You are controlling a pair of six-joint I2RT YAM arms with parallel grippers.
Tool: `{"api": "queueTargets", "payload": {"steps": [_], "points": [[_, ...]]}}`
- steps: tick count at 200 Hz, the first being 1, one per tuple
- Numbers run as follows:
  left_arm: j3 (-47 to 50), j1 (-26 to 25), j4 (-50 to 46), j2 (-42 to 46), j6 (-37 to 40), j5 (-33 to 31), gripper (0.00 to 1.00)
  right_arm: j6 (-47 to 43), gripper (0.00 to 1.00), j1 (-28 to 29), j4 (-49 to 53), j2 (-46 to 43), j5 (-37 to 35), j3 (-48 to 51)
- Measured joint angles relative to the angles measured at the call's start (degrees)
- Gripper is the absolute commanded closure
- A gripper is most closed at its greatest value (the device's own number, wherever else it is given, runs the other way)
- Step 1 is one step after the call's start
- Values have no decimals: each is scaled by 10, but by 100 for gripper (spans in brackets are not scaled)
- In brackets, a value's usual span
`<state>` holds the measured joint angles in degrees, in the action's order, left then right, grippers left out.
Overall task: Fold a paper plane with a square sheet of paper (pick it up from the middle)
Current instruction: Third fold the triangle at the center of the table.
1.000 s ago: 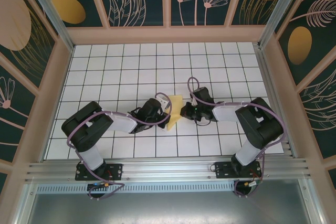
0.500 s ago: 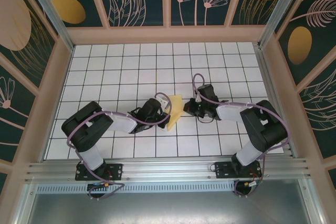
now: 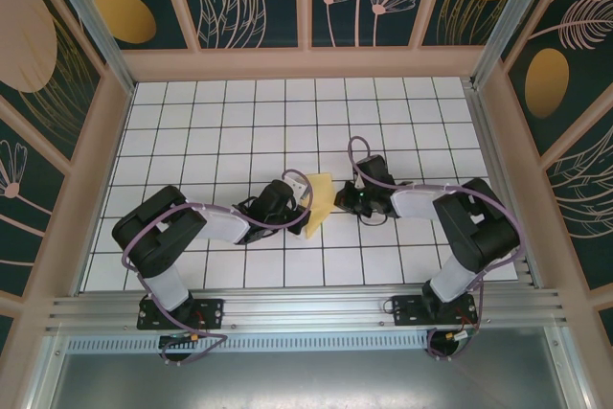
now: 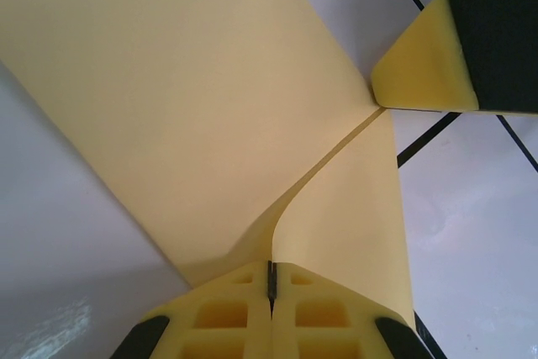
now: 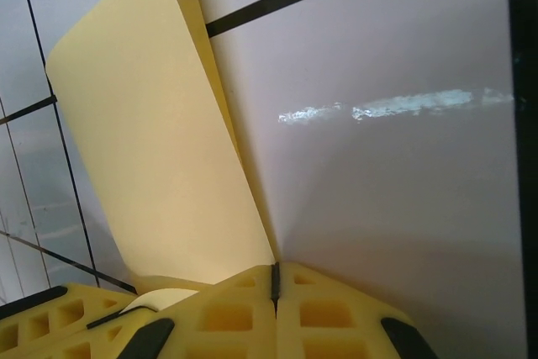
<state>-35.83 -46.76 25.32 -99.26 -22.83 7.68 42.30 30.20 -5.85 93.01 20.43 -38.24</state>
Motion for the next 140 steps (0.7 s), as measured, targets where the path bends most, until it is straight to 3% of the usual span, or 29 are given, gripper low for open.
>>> {"api": "queueTargets", "payload": {"steps": [67, 140], "points": [[2, 0, 1, 2, -2, 0, 100, 21, 94, 72, -7, -49, -5, 3], [8, 0, 2, 7, -4, 0, 100, 52, 95, 87, -59, -33, 7, 30]]}}
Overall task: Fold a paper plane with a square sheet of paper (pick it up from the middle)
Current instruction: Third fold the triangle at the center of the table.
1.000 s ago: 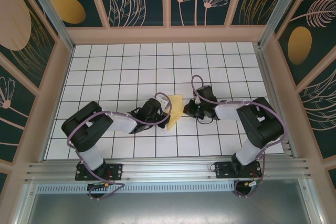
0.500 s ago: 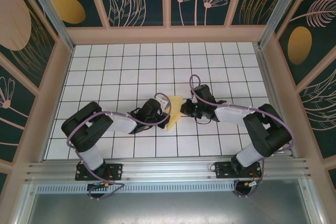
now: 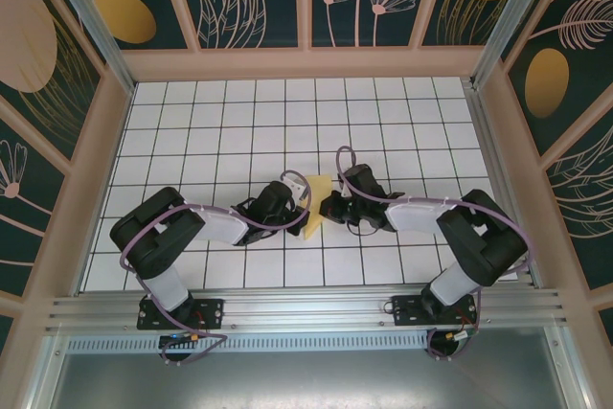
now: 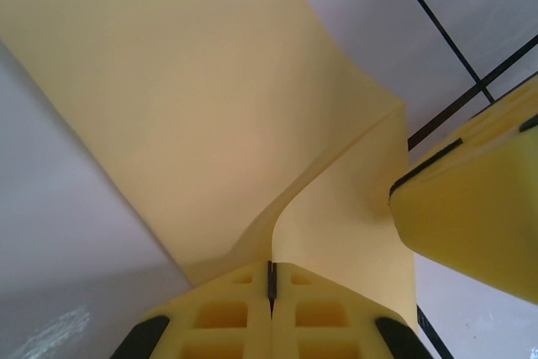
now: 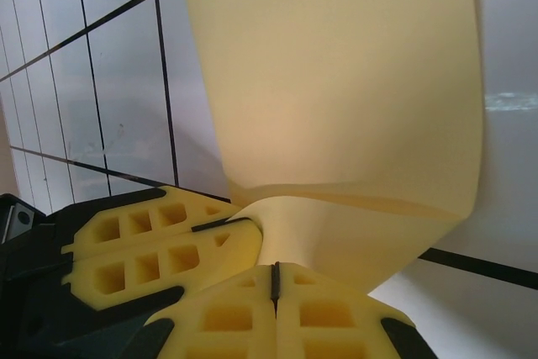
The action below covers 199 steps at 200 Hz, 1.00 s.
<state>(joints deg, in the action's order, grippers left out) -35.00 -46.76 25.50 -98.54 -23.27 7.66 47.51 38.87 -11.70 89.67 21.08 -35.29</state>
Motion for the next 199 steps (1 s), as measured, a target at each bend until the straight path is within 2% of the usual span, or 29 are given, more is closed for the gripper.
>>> {"api": "queueTargets", "payload": {"steps": [35, 106, 137, 199], "points": [[1, 0, 0, 0, -2, -1, 100, 3, 95, 0, -15, 43, 2, 3], [6, 0, 3, 3, -6, -4, 100, 5, 94, 3, -16, 26, 3, 4], [6, 0, 4, 3, -9, -6, 100, 14, 94, 23, -31, 6, 14, 9], [6, 0, 3, 4, -10, -7, 100, 50, 95, 45, -93, 42, 22, 42]]}}
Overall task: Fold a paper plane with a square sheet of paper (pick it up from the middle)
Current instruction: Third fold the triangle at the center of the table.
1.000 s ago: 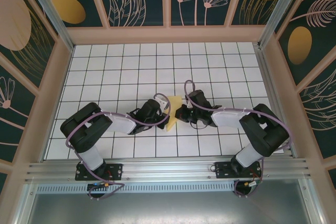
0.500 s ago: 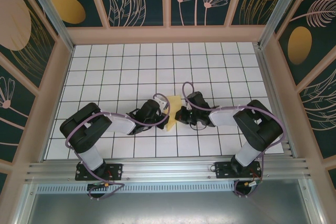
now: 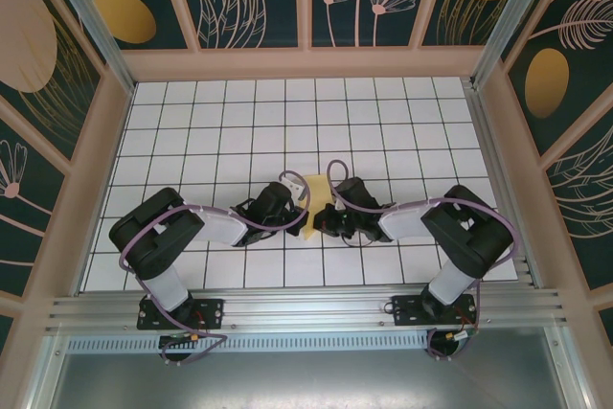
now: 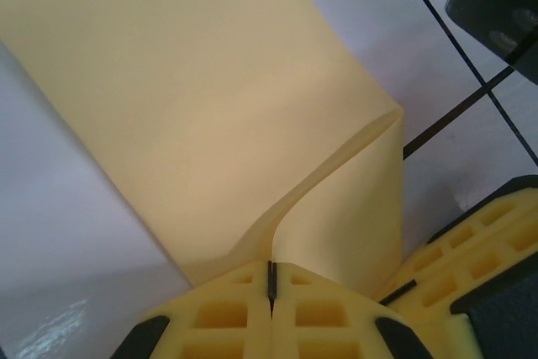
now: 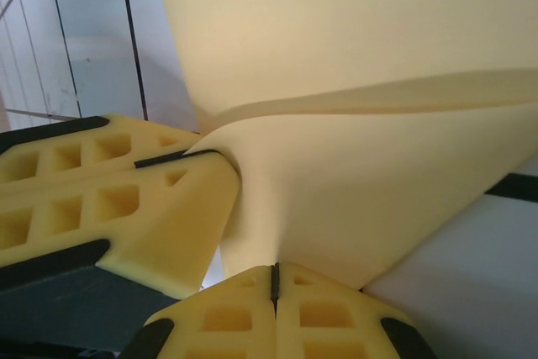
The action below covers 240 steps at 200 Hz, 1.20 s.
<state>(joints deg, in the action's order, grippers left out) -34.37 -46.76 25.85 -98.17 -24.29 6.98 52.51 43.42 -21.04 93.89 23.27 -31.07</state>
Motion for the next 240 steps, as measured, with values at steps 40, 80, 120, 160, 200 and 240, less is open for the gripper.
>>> {"api": "queueTargets", "payload": {"steps": [40, 80, 120, 160, 200, 240], "points": [[3, 0, 1, 2, 0, -2, 100, 4, 93, 1, 3, -8, 1, 0], [14, 0, -4, 16, -2, -6, 100, 4, 93, 19, 10, -40, 0, 0], [17, 0, -6, 21, -5, -10, 100, 15, 93, 36, -4, -27, -1, 0], [19, 0, -7, 21, -7, -14, 100, 26, 94, 40, -34, 16, 2, 0], [20, 0, -5, 22, -9, -17, 100, 32, 94, 40, -30, 8, 0, 1], [20, 0, -5, 22, -9, -17, 100, 36, 93, 53, -26, -21, -7, 2]]}}
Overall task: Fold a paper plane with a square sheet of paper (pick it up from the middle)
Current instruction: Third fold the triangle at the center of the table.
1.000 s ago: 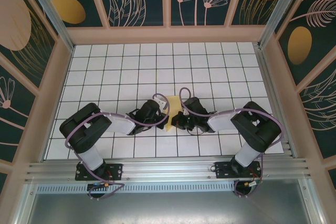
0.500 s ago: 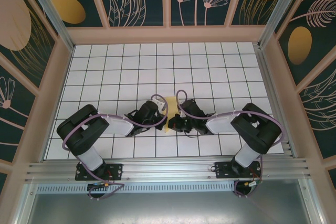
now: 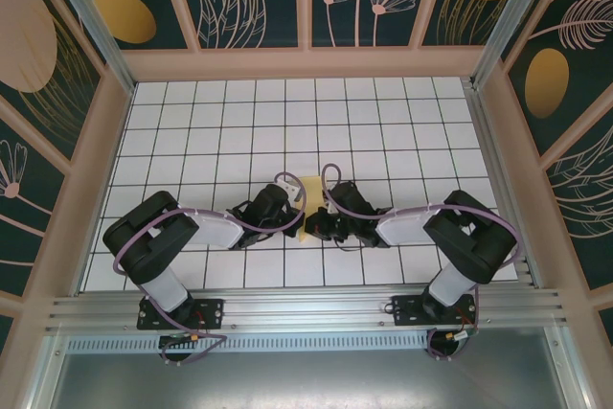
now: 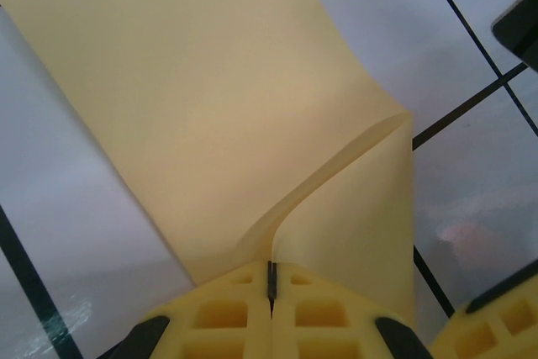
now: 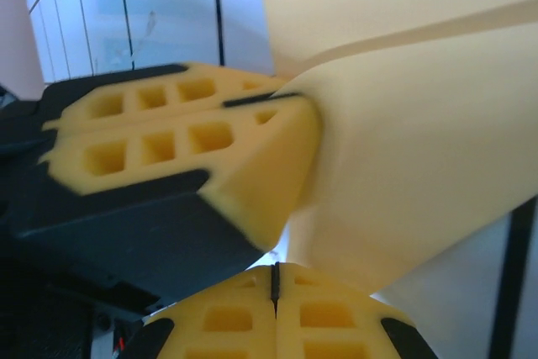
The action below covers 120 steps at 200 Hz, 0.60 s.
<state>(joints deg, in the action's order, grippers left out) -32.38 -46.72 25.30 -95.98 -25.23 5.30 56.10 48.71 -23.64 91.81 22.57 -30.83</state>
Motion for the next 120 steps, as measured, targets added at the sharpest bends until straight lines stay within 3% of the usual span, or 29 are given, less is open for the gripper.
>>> {"api": "queueTargets", "payload": {"steps": [120], "points": [[0, 0, 0, 0, -4, 0, 100, 28, 94, 20, -33, 36, -7, 5]]}}
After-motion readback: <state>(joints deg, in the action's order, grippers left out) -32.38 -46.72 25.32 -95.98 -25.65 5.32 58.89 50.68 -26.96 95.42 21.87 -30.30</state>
